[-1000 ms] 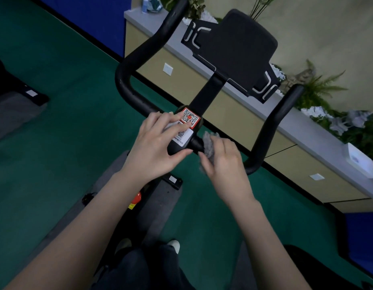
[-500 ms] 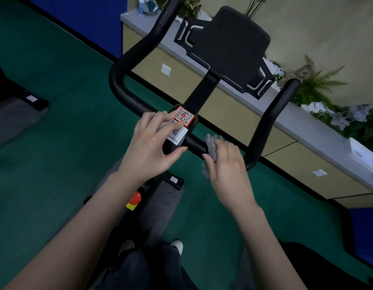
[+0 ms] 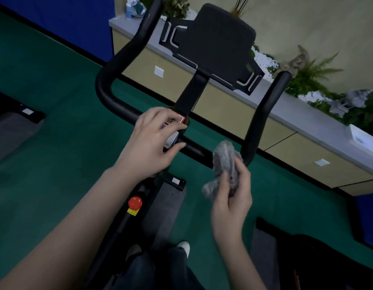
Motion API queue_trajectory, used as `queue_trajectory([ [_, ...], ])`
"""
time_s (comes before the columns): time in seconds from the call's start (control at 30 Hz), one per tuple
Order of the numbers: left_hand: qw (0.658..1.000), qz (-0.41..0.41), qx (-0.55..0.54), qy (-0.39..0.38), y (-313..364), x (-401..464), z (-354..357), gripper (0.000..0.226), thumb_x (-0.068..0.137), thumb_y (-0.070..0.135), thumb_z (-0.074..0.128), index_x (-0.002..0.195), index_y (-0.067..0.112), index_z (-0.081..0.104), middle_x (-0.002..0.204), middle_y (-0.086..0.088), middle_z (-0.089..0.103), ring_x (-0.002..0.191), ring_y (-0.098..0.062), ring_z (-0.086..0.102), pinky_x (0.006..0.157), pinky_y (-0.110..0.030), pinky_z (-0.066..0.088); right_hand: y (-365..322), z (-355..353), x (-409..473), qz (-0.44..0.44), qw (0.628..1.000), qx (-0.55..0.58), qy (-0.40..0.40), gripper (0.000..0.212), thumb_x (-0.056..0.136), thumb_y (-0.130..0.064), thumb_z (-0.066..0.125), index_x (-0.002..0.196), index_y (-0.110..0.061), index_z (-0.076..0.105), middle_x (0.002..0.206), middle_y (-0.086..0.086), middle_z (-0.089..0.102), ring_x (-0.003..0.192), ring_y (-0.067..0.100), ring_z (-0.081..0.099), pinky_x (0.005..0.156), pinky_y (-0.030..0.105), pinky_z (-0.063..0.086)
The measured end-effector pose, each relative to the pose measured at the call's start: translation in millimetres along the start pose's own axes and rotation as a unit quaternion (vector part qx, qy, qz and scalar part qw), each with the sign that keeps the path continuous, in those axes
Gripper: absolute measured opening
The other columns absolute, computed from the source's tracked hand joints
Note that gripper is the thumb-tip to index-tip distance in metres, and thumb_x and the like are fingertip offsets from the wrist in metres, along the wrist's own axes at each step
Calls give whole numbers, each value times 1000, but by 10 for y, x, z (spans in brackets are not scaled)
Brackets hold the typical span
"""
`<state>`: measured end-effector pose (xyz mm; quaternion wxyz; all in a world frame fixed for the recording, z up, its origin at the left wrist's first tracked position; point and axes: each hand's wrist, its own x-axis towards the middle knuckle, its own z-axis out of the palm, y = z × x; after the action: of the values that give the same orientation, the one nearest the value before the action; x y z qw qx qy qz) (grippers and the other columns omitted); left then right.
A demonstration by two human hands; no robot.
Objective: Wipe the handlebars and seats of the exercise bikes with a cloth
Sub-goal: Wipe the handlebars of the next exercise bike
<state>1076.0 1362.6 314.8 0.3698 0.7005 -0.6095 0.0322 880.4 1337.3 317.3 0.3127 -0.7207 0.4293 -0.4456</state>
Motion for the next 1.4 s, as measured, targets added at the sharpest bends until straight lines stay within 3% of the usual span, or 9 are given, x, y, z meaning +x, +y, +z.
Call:
queue_trajectory([
  [0.1,1000,-2,-17,-10,-43,24,-38,32,86,30,64,113,14,67,121,1,58,117,-25,46,97,-38,32,-49,82,-367,166,977,130,30,28,98,-24,49,126,-26,54,126,-12,60,120,8,56,101,29,47],
  [0.17,1000,-2,-23,-19,-45,25,-51,32,87,30,61,115,14,66,122,1,57,117,-25,46,97,-36,31,-27,182,-472,318,926,201,22,29,97,-21,53,126,-23,54,126,-4,62,118,14,58,104,42,46],
  [0.23,999,-3,-28,-22,-40,18,-55,31,88,27,63,116,14,66,123,1,57,118,-25,45,97,-37,32,2,312,-411,415,870,266,24,36,95,-15,55,130,-19,50,131,2,60,119,15,58,108,43,42],
  [0.37,999,-1,-29,-27,-38,-14,-58,31,89,23,62,120,15,64,126,2,55,120,-23,43,99,-42,35,-35,618,-109,448,817,360,42,44,93,-4,58,135,-9,47,126,10,62,114,21,62,100,36,48],
  [0.6,999,3,-16,-38,-51,-57,-68,35,91,22,60,126,17,60,130,1,53,127,-23,42,102,-40,32,-192,961,12,420,790,446,32,19,93,3,55,111,0,60,109,18,68,97,24,66,98,44,50],
  [0.8,999,-4,-9,-42,-36,-65,-47,36,92,23,58,128,18,59,132,1,52,130,-22,39,104,-42,30,-133,940,0,423,792,439,46,19,91,4,58,109,1,61,103,15,70,95,23,66,96,42,51],
  [1.03,999,-6,13,-29,0,-62,-19,34,91,18,60,125,15,61,128,-1,54,125,-25,42,99,-41,31,75,702,-97,377,850,338,143,13,90,-8,64,101,-7,57,90,4,72,79,9,71,69,21,55],
  [1.23,999,-1,21,-26,10,-49,-27,33,89,17,61,122,14,62,126,-3,56,121,-27,44,94,-40,33,-17,957,-93,364,865,332,94,11,88,-9,68,87,-11,57,83,4,70,78,14,68,73,28,52],
  [1.4,1000,7,18,-22,8,-51,-37,32,89,16,63,121,12,63,125,-5,57,120,-29,47,93,-41,32,170,560,-94,360,874,286,160,14,88,-12,67,86,-14,54,84,2,69,79,17,69,71,30,54],
])
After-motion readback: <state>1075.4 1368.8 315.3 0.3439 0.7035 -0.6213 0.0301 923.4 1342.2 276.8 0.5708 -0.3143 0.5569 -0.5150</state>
